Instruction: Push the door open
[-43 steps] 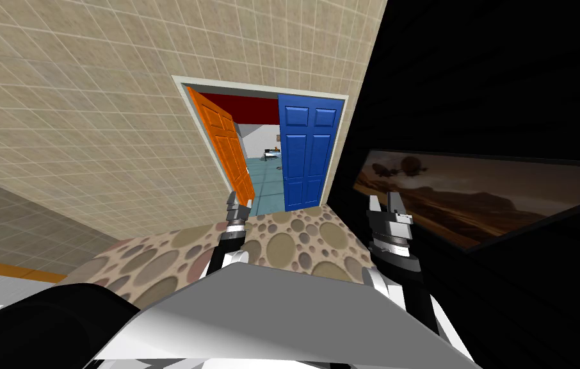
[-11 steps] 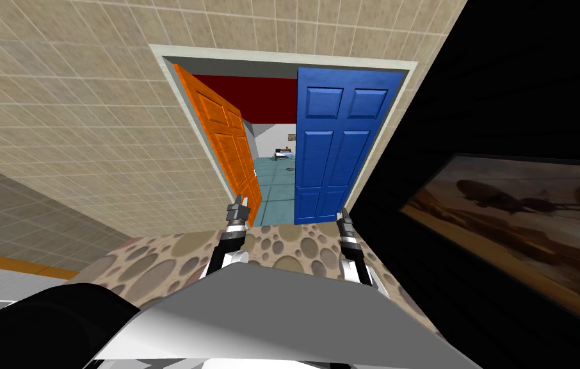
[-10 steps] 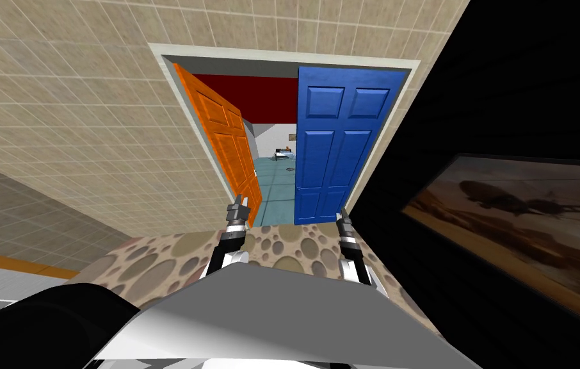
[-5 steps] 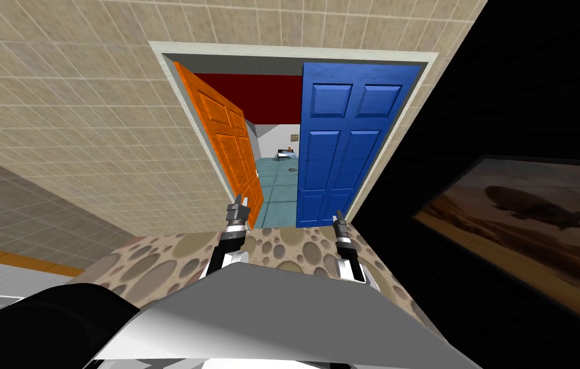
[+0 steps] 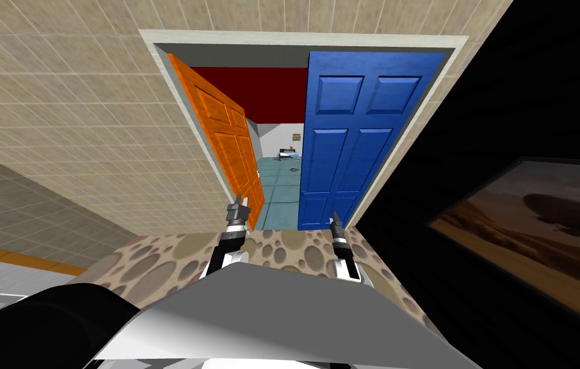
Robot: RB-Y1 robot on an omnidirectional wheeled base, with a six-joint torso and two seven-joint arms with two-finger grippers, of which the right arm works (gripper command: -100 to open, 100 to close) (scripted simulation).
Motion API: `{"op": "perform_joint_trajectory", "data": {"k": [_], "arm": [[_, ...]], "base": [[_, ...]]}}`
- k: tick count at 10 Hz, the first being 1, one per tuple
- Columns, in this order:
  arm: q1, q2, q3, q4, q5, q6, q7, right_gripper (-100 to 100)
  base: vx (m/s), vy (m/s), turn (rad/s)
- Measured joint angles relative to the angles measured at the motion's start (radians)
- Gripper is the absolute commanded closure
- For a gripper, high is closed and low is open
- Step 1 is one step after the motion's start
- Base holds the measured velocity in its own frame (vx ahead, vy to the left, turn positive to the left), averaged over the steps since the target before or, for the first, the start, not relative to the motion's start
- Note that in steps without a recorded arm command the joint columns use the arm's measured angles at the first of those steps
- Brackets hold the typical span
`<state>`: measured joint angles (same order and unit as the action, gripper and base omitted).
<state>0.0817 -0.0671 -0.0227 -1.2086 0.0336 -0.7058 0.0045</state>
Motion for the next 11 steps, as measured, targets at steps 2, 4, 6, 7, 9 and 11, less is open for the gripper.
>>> {"op": "perform_joint_trajectory", "data": {"k": [2, 4, 6, 7, 9, 11], "arm": [[-0.015, 0.003, 0.001, 0.037, 0.0, -0.006, 0.0, -100], [-0.04, 0.007, 0.001, 0.094, 0.0, -0.016, -0.001, -100], [-0.058, 0.015, 0.004, 0.147, 0.001, -0.025, 0.0, -100], [-0.071, 0.018, 0.005, 0.176, 0.001, -0.028, -0.001, -100], [-0.089, 0.025, 0.007, 0.218, 0.002, -0.029, -0.002, -100], [-0.109, 0.037, 0.009, 0.266, 0.003, -0.034, 0.002, -100]], "base": [[0.075, 0.012, 0.034], [0.092, 0.018, 0.046], [0.127, 0.028, 0.036], [0.111, 0.0, 0.05], [0.095, 0.016, 0.036], [0.099, 0.018, 0.039]]}}
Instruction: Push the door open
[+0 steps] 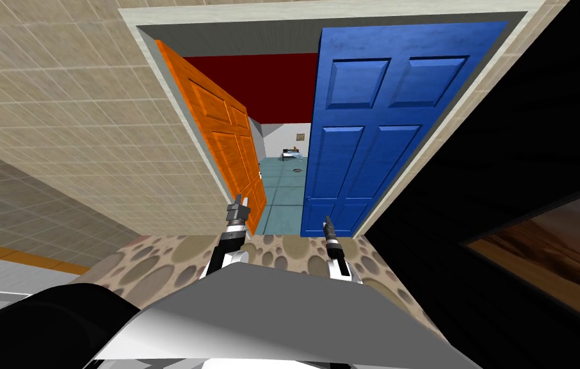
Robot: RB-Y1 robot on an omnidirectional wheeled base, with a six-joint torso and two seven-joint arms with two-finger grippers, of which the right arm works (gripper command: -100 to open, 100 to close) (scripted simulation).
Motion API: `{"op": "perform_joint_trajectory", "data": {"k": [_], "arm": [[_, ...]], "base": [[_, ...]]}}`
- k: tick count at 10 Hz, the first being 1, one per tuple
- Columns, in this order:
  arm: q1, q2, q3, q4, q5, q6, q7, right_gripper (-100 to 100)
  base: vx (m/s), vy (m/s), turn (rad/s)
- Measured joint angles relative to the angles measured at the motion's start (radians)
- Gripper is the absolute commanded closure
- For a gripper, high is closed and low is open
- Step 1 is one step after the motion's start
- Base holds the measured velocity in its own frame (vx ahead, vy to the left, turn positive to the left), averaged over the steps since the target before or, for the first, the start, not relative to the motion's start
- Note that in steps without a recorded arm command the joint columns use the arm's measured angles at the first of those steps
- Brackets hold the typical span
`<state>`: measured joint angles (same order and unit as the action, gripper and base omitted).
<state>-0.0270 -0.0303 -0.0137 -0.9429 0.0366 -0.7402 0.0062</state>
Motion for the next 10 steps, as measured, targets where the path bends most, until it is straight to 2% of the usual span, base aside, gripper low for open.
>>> {"op": "perform_joint_trajectory", "data": {"k": [5, 7, 10], "arm": [[-0.042, 0.014, 0.004, 0.116, 0.0, -0.023, -0.005, -100], [-0.052, 0.028, 0.008, 0.145, 0.002, -0.019, -0.005, -100], [-0.082, 0.042, 0.009, 0.213, 0.002, -0.029, -0.005, -100]], "base": [[0.101, 0.001, 0.033], [0.133, 0.002, 0.031], [0.116, 0.01, 0.031]]}}
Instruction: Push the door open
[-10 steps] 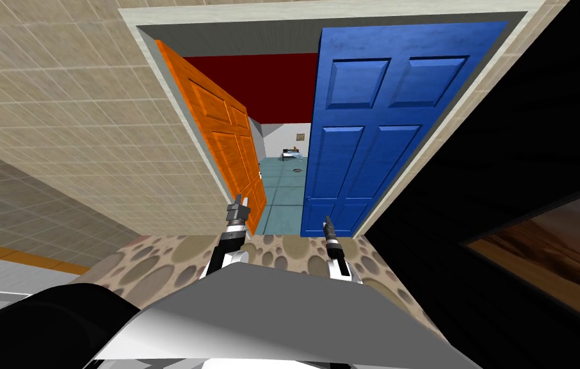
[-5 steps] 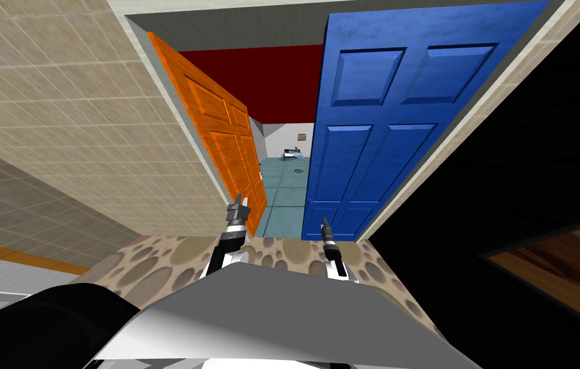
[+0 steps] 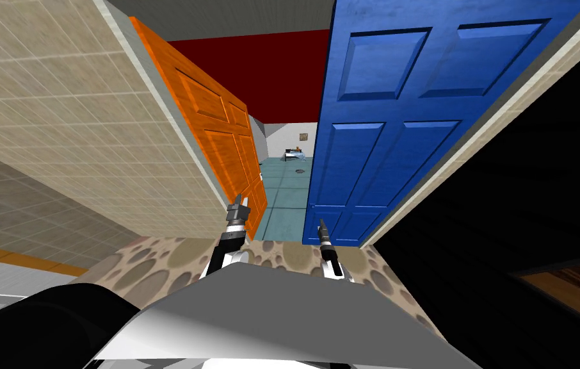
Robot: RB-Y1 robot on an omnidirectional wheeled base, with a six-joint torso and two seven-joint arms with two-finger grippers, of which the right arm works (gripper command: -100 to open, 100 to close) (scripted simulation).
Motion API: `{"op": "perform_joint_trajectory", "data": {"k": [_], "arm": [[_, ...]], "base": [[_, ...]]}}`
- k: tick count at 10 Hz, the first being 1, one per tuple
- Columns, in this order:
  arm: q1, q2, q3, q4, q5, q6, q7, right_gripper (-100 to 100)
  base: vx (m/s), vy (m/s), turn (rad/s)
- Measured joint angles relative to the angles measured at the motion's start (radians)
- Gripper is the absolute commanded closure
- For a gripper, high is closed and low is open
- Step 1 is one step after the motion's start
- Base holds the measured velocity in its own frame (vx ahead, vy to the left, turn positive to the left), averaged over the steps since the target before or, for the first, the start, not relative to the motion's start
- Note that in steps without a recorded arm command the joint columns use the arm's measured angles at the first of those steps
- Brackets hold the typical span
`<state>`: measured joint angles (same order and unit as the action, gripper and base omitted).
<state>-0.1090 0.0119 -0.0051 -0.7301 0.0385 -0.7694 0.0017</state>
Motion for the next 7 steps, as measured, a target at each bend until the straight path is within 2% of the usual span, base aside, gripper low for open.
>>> {"op": "perform_joint_trajectory", "data": {"k": [2, 3, 5, 7], "arm": [[-0.016, 0.014, 0.002, 0.04, 0.001, -0.005, 0.0, -100], [-0.017, 0.014, 0.002, 0.042, 0.001, -0.005, 0.0, -100], [-0.006, -0.016, 0.002, 0.025, 0.001, 0.003, 0.0, -100], [-0.019, -0.033, -0.004, 0.052, -0.003, -0.01, 0.003, -100]], "base": [[0.106, 0.003, 0.024], [0.123, 0.011, 0.026], [0.184, 0.012, 0.023], [0.189, 0.013, 0.023]]}}
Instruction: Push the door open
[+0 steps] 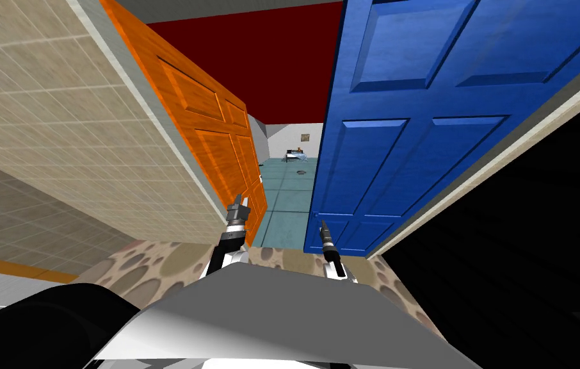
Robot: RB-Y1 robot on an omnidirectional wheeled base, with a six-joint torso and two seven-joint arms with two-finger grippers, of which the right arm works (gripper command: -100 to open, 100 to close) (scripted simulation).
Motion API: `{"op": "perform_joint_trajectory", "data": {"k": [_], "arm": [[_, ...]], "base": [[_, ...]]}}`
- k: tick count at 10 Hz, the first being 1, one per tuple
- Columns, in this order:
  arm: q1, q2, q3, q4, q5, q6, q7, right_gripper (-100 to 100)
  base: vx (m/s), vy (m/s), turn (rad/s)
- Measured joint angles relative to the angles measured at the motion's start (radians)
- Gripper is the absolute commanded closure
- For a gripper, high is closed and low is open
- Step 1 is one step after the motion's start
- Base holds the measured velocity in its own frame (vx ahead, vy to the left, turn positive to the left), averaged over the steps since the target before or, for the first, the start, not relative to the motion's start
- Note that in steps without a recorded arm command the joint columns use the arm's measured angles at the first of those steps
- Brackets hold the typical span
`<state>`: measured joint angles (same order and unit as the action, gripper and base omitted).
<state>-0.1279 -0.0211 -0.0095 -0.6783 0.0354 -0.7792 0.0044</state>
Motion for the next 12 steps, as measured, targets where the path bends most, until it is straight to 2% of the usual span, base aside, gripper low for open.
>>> {"op": "perform_joint_trajectory", "data": {"k": [3, 4, 5, 6, 12], "arm": [[-0.002, 0.0, -0.005, 0.01, -0.003, -0.008, 0.0, -100], [-0.004, 0.011, -0.008, 0.02, -0.005, -0.015, 0.002, -100], [0.008, 0.028, -0.007, 0.004, -0.004, -0.012, 0.002, -100], [0.01, 0.03, -0.007, 0.001, -0.004, -0.011, 0.002, 100], [0.009, 0.028, -0.006, 0.006, -0.004, -0.009, 0.003, 100]], "base": [[0.214, 0.02, 0.024], [0.188, 0.033, 0.024], [0.073, 0.012, -0.013], [-0.014, 0.0, 0.011], [0.006, 0.004, -0.001]]}}
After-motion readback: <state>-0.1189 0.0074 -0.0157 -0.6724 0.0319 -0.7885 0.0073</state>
